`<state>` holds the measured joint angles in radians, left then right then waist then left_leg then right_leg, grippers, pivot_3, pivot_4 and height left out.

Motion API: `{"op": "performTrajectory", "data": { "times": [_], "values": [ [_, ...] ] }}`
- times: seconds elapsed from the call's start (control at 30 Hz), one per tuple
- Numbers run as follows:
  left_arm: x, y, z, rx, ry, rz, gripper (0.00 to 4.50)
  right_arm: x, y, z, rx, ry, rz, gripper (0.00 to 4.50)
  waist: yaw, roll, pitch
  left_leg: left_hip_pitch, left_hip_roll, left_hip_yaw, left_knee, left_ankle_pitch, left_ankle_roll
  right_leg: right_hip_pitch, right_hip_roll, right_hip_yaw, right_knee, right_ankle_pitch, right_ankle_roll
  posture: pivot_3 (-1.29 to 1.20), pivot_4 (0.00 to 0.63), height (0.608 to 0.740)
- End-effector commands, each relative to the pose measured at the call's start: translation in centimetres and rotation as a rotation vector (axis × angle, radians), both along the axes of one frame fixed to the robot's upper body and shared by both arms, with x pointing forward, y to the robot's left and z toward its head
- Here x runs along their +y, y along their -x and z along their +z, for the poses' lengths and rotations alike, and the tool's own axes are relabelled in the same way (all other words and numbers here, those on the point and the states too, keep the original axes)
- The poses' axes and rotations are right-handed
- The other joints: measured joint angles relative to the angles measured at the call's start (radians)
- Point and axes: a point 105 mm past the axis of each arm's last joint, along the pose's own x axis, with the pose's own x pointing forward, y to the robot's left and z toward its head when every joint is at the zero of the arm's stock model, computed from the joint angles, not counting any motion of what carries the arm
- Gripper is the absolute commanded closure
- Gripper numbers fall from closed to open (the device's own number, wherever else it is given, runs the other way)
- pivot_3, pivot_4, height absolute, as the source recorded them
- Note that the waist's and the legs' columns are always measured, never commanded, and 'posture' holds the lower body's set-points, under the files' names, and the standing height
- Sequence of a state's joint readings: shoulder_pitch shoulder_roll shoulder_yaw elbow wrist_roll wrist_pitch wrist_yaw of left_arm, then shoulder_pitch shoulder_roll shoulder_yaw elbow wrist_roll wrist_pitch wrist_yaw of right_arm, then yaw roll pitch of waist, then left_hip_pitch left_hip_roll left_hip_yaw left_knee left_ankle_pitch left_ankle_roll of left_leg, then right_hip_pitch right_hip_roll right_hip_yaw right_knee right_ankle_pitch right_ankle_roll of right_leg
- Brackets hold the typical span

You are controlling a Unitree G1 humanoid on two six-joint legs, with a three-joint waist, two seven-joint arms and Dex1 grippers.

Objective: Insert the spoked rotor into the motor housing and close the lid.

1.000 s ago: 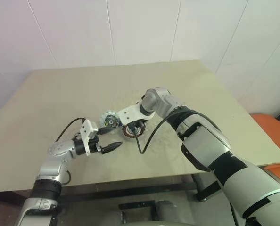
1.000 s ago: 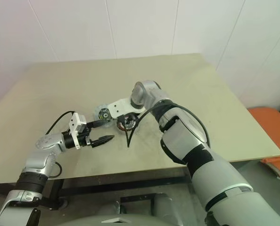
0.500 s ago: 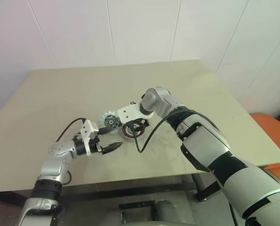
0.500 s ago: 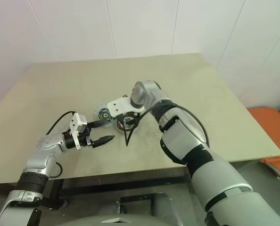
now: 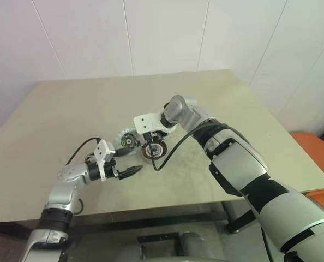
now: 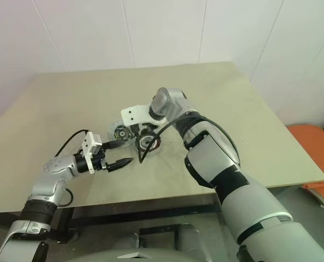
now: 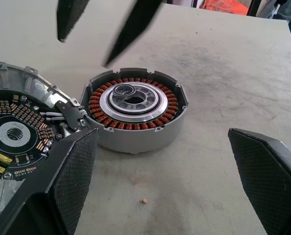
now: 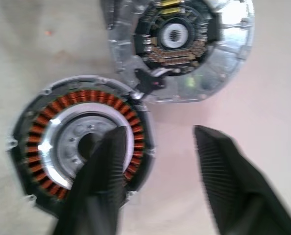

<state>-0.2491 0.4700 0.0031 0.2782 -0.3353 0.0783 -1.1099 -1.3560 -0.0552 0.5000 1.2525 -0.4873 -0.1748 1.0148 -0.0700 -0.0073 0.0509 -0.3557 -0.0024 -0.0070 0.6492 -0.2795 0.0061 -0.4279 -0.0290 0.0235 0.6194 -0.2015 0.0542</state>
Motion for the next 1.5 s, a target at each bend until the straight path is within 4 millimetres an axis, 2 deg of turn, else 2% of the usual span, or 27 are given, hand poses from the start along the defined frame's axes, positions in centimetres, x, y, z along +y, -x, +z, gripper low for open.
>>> {"op": "performTrajectory", "data": {
  "times": [0.03,0.1,0.13,0.23,0.3,0.43,0.53,0.63,0.9,1.13,1.5],
  "values": [
    [-0.3,-0.4,1.0,-0.049,0.001,-0.012,0.00,0.1,-1.5,1.2,-0.123,-0.078,-0.080,3.76,0.000,0.000,0.000,0.000,0.000,0.000,0.000,0.000,0.000,0.000,0.000,0.000,0.000,-0.001,-0.001,0.00,0.000,0.740],
    [-0.3,-0.6,1.3,-0.070,0.014,-0.002,0.00,-0.1,-1.9,1.2,-0.146,-0.119,-0.113,4.41,0.000,0.000,0.000,0.000,0.000,0.000,0.000,0.000,0.000,0.000,0.000,0.000,0.000,-0.001,-0.002,0.00,0.000,0.740],
    [-0.3,-1.0,2.0,-0.111,0.037,0.026,0.00,-0.2,-2.0,1.1,-0.150,-0.145,-0.123,4.49,0.000,0.000,0.000,0.000,0.000,0.000,0.000,0.000,0.000,0.000,-0.001,0.000,0.000,-0.001,-0.002,0.00,0.000,0.740],
    [-0.2,-2.3,4.7,-0.225,0.134,0.111,0.00,-0.5,-1.9,0.6,-0.121,-0.243,-0.147,4.49,0.003,-0.001,-0.001,-0.001,0.000,0.000,0.000,0.000,0.000,0.000,-0.001,0.000,0.000,-0.001,-0.002,0.00,0.000,0.740],
    [-0.1,-2.6,5.6,-0.250,0.175,0.144,0.00,-0.5,-2.0,0.9,-0.099,-0.341,-0.181,4.49,0.001,-0.001,-0.001,-0.001,0.000,0.000,0.000,0.000,0.000,0.000,-0.002,0.000,0.000,0.001,0.001,0.00,0.000,0.740],
    [0.1,-2.4,5.7,-0.236,0.198,0.166,0.00,-1.3,-1.9,1.2,0.036,-0.621,-0.281,4.49,-0.001,-0.002,-0.001,0.000,0.000,0.001,0.000,0.000,0.000,0.000,-0.001,0.001,0.000,0.001,0.002,0.00,0.000,0.740],
    [0.1,-2.0,5.5,-0.219,0.205,0.150,0.00,-2.5,-1.6,0.3,0.106,-0.658,-0.314,4.49,0.000,-0.001,-0.001,0.000,0.000,0.000,0.000,0.000,0.000,0.000,0.000,0.001,0.000,0.001,0.002,0.00,0.000,0.740],
    [-0.1,-1.8,5.6,-0.209,0.217,0.127,0.00,-3.4,-1.0,0.3,0.149,-0.723,-0.323,4.49,0.000,-0.001,-0.001,0.000,0.000,0.000,0.000,0.000,0.000,0.000,0.000,0.001,0.000,0.001,0.002,0.00,0.000,0.740],
    [-0.5,-1.3,5.6,-0.181,0.223,0.080,0.00,-4.7,-0.5,-1.7,0.102,-0.644,-0.359,4.49,-0.001,-0.002,-0.001,0.001,0.000,0.001,0.001,0.000,0.000,0.001,0.002,0.001,0.001,0.001,0.002,0.00,0.000,0.740],
    [-0.5,-0.6,5.5,-0.147,0.226,0.054,0.00,-3.8,0.5,-3.7,0.123,-0.607,-0.351,4.49,-0.001,-0.002,-0.001,0.001,0.000,0.001,0.001,0.000,0.000,0.001,0.003,0.001,0.001,0.001,0.002,0.00,0.000,0.740],
    [-0.2,-0.2,5.1,-0.135,0.202,0.058,0.00,-3.3,1.0,-4.4,0.124,-0.596,-0.344,4.49,0.000,-0.002,-0.001,0.001,0.000,0.002,0.002,0.000,0.000,0.001,0.002,0.001,0.000,0.000,0.001,0.00,0.000,0.740]
  ]
}}
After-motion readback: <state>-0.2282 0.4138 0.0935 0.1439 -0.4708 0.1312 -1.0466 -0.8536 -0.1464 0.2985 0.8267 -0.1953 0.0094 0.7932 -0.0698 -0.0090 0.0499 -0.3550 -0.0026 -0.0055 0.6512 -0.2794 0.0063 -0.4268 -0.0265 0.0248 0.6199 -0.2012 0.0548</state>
